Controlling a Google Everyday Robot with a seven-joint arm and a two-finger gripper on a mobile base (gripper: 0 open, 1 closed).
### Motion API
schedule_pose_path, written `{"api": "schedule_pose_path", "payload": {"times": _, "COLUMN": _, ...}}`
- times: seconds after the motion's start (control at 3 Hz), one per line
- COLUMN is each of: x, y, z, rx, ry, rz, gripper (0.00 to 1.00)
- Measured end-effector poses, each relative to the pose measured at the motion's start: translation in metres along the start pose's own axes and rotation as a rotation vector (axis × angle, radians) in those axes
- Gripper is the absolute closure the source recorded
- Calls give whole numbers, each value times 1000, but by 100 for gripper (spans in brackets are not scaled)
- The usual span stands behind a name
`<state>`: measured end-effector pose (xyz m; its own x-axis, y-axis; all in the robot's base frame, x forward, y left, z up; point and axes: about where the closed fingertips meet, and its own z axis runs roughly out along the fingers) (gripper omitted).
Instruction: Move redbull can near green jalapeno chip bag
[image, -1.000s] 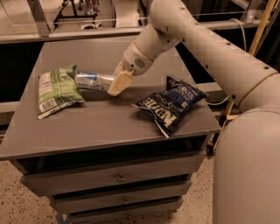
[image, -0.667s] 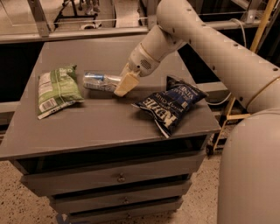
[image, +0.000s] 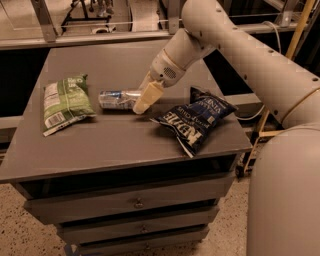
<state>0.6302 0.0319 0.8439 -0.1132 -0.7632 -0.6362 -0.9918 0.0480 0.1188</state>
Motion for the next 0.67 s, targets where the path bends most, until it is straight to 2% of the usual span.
{"api": "schedule_pose_path", "payload": {"times": 0.33, "x": -5, "y": -1, "z": -3, "rx": -20, "ry": -55, "rz": -15, "gripper": 0}}
{"api": "schedule_pose_path", "payload": {"times": 0.67, "x": -11, "y": 3, "z": -18, "rx": -13, "ry": -96, "rz": -39, "gripper": 0}}
